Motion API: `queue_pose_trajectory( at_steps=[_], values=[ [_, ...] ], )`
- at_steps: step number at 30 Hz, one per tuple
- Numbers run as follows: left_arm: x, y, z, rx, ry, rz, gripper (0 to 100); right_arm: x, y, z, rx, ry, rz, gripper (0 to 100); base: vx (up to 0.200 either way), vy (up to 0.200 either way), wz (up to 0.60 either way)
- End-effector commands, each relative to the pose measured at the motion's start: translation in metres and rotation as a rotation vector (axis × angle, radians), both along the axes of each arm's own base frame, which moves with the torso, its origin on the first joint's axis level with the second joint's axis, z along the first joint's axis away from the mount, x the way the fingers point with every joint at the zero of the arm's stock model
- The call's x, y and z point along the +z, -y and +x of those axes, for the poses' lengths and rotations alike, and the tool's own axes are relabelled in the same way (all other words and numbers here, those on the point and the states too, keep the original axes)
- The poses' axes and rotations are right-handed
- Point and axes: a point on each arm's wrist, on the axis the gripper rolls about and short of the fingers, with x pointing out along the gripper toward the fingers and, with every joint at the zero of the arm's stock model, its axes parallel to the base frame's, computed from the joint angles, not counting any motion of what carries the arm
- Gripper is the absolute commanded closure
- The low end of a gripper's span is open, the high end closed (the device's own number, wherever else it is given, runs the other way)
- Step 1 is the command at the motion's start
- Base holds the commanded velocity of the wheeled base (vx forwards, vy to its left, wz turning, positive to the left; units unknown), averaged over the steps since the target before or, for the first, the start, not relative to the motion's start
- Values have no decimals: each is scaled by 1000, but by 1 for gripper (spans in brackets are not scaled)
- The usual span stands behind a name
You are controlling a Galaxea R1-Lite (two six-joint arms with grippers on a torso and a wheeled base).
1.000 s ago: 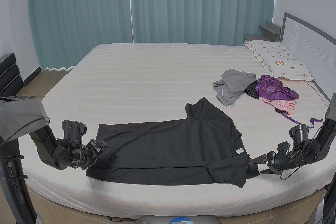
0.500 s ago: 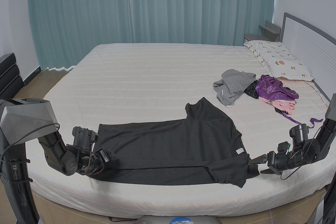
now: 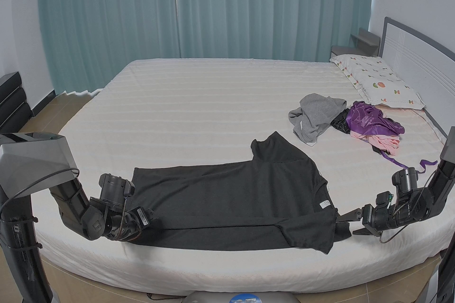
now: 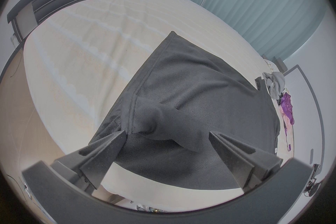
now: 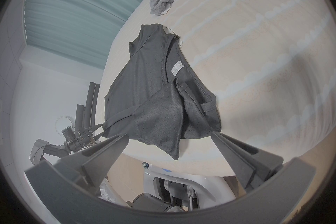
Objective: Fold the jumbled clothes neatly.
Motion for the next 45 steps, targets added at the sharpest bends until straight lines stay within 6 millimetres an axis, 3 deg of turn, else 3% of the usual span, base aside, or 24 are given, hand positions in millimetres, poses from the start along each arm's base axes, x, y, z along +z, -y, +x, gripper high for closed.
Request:
queue_pose_trajectory(
  at_steps=[1, 7, 12, 24, 25, 29, 35, 38, 42, 45],
  values=[
    [-9, -1, 4, -4, -15, 10, 0, 0, 0, 0, 0, 0, 1, 0, 0, 0, 0],
    [-16, -6, 25, 25, 9, 6, 0, 0, 0, 0, 0, 0, 1, 0, 0, 0, 0],
    [-2, -17, 54, 123, 109, -54, 0, 0, 0, 1, -2, 0, 2, 0, 0, 0, 0],
    [18, -48, 89, 354, 240, -226, 0, 0, 0, 0, -2, -2, 4, 0, 0, 0, 0],
    [19, -57, 95, 402, 265, -258, 0, 0, 0, 0, -3, -3, 5, 0, 0, 0, 0],
    [17, -66, 91, 397, 239, -289, 0, 0, 0, 0, -2, -5, 6, 0, 0, 0, 0],
    [33, -66, 44, 212, 139, -397, 0, 0, 0, -1, -2, -6, 9, 0, 0, 0, 0],
    [36, -60, 32, 166, 124, -382, 0, 0, 0, -1, -2, -6, 9, 0, 0, 0, 0],
    [37, -30, 16, 65, 86, -368, 0, -1, 0, -1, 2, -5, 7, 0, 0, 0, 0],
    [34, -20, 12, 27, 75, -350, 0, -1, 0, -1, 2, -5, 7, 0, 0, 0, 0]
  ],
)
